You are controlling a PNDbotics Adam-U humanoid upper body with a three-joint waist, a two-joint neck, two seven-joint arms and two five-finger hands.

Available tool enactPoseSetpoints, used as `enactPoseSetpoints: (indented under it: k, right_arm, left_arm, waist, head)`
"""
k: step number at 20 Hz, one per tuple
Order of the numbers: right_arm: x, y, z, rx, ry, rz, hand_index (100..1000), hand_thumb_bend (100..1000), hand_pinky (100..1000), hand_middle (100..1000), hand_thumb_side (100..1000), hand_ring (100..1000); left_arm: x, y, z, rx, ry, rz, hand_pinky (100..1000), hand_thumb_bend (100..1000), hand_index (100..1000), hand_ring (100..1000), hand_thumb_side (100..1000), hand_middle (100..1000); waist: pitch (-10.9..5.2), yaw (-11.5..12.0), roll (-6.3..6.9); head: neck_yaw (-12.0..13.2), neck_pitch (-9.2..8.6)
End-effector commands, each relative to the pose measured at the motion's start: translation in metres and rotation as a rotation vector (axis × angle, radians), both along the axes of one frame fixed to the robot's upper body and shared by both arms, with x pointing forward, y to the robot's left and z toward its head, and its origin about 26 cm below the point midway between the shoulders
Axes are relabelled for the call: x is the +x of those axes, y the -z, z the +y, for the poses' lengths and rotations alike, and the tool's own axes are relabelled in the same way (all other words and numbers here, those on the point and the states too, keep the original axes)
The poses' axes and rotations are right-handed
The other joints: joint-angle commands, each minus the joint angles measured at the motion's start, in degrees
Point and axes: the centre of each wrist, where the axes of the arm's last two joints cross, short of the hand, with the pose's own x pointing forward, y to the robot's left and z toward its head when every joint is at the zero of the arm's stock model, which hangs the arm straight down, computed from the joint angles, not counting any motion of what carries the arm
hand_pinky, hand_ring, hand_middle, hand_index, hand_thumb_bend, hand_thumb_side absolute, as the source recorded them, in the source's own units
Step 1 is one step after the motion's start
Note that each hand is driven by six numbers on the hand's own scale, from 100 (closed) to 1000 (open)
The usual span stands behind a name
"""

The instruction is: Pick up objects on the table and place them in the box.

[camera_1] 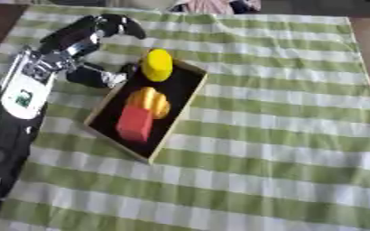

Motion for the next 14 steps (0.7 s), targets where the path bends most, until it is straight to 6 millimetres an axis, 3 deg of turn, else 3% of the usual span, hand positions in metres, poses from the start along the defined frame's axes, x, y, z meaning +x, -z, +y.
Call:
enactPoseSetpoints:
  k: [1,4,6,14]
  right_arm:
    - [-0.002,-0.005,-0.001,-0.001,-0.010,-0.063,962,100,1000,771,470,969]
    - [-0.006,0.002,0.001,0.002,-0.019,-0.117,958,100,1000,770,470,967]
    - [-0.008,0.009,0.006,0.007,-0.033,-0.149,956,100,1000,770,470,966]
    - [-0.007,0.036,0.034,-0.009,-0.083,-0.241,947,100,1000,769,470,962]
  left_arm:
    - [-0.015,-0.037,0.076,-0.105,0.026,-0.112,719,100,742,793,667,691]
    - [-0.045,-0.056,0.146,-0.383,-0.078,-0.101,710,100,745,790,672,697]
    - [-0.067,-0.063,0.178,-0.517,-0.118,-0.110,710,100,747,790,672,696]
    - [-0.126,-0.056,0.240,-0.702,-0.170,-0.197,711,100,746,787,640,694]
  waist:
    - [-1.32,0.2,0.00]
    - [-1.20,0.5,-0.04]
    - [-1.09,0.7,-0.22]
    - [-1.01,1.2,-1.38]
  head:
    - [-1.3,0.42]
    - [-2.3,0.34]
    - [-2.8,0.14]
    - [-3.6,-0.17]
